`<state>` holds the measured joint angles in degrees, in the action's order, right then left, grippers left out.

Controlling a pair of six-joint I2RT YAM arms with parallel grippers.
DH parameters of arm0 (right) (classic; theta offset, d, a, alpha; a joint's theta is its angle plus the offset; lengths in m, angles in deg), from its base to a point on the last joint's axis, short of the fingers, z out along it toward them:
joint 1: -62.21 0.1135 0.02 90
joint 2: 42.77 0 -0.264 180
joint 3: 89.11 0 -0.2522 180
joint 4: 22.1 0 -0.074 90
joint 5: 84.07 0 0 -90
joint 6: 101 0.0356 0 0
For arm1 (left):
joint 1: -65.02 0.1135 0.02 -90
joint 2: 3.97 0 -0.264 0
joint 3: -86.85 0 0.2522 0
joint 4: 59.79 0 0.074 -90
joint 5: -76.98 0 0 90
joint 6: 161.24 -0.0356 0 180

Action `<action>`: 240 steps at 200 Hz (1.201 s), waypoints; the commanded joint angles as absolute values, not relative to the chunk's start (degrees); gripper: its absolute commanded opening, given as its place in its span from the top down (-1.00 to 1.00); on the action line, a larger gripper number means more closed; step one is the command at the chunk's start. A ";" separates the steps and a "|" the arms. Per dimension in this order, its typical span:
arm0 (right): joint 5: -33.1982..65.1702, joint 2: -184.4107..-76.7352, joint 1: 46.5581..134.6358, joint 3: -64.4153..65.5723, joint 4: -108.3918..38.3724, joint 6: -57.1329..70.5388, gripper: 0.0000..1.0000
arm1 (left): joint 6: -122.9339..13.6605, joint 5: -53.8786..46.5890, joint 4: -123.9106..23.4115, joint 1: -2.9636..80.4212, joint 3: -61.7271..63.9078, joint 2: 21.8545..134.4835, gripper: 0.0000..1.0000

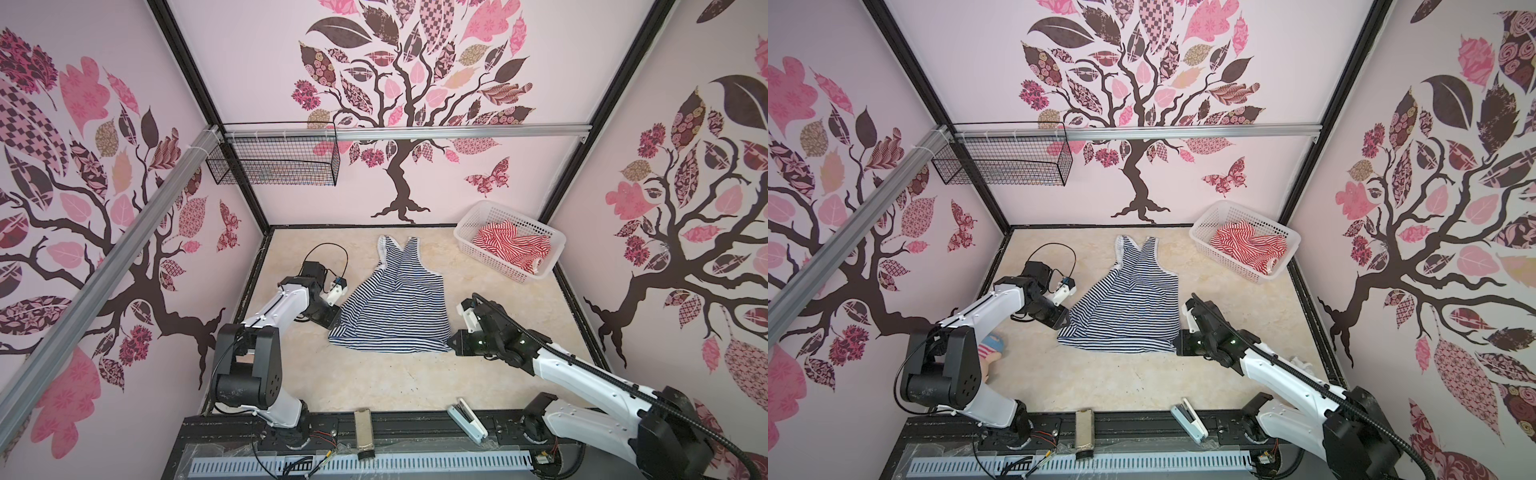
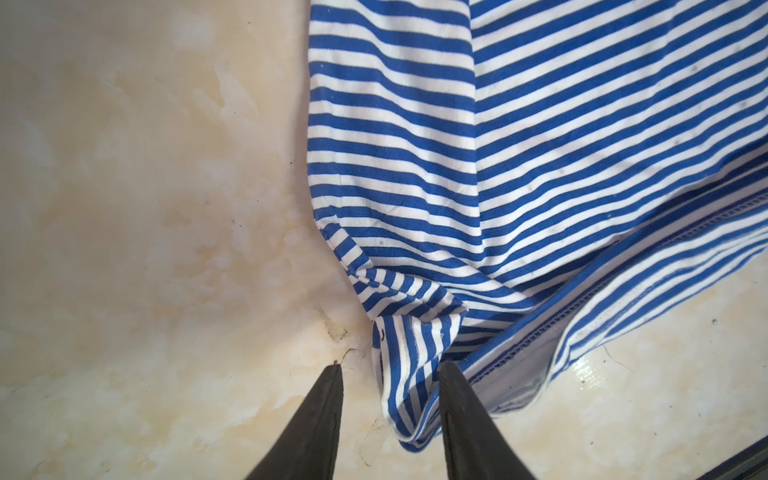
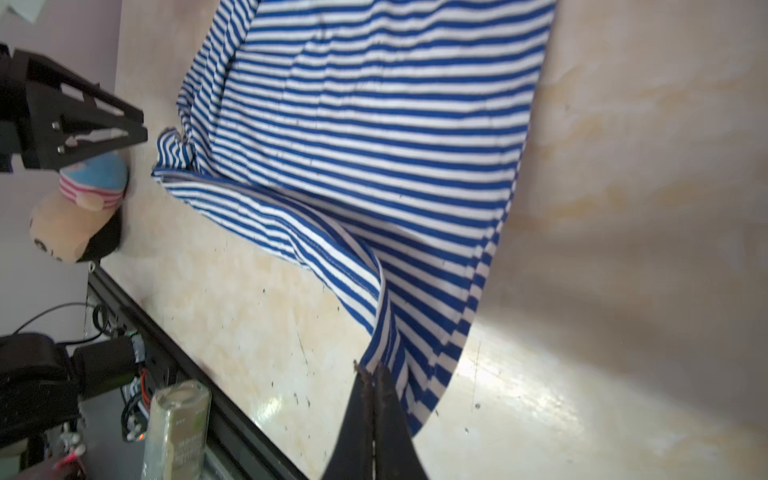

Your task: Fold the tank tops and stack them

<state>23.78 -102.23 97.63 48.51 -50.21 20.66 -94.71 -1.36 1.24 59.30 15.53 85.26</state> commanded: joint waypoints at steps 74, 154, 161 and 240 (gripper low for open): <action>29.15 -103.42 99.21 56.70 -53.11 22.31 -0.08 | -94.01 -0.45 2.12 59.22 16.85 83.44 0.15; 17.37 -93.96 99.22 53.49 -63.06 35.47 0.33 | -93.84 -1.43 1.72 59.22 17.64 81.54 0.15; 17.71 -93.75 99.30 53.94 -62.75 36.60 0.35 | -93.88 -1.41 1.52 59.22 17.72 81.54 0.15; 18.48 -100.67 100.45 55.66 -61.97 38.60 0.23 | -94.39 -4.02 -0.88 59.23 17.14 85.19 0.03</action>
